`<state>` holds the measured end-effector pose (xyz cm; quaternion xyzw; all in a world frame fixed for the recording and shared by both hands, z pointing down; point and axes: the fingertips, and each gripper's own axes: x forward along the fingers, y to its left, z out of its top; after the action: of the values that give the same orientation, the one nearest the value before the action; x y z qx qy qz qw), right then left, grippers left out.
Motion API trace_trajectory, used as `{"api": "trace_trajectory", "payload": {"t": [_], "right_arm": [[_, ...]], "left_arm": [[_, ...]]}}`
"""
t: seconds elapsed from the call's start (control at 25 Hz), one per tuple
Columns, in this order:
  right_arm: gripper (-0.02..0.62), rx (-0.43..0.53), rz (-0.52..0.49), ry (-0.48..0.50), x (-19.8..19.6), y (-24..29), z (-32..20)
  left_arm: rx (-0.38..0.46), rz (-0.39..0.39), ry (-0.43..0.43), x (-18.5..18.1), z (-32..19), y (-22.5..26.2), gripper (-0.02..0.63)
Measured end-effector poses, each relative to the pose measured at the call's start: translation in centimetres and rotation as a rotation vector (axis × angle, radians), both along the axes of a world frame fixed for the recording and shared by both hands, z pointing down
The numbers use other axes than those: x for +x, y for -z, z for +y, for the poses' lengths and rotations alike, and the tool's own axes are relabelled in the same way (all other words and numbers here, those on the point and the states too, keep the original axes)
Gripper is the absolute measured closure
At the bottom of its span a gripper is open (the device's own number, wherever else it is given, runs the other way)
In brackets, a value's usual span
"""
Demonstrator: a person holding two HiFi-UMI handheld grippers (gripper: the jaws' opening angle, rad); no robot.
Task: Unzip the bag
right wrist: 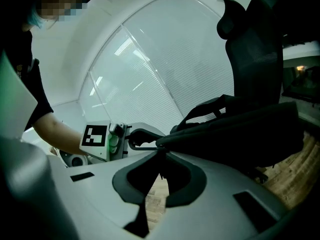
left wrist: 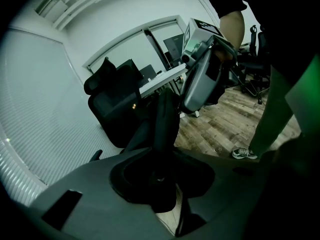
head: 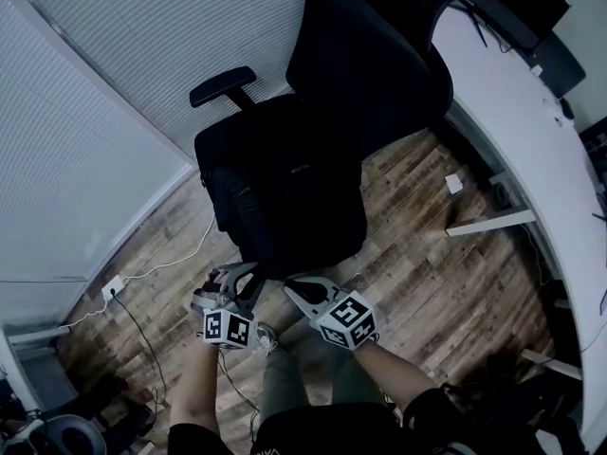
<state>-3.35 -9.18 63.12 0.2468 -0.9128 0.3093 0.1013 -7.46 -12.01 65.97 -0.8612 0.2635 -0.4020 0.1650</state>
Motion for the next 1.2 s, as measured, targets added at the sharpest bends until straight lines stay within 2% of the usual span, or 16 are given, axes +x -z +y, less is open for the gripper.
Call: {"api": "trace_trajectory", "payload": {"t": [0.48, 1.2], "right_arm": [[0.541, -0.017, 0.001, 0.051, 7.2, 0.3, -1.6], [0.543, -0.039, 0.017, 0.058, 16.4, -0.4, -4.9]], "left_arm": [[-0.021, -0.004, 0.114, 3.0, -0.4, 0.0, 0.497], [-0.045, -0.011, 0.187, 7.3, -0.9, -0.6, 0.499]]}}
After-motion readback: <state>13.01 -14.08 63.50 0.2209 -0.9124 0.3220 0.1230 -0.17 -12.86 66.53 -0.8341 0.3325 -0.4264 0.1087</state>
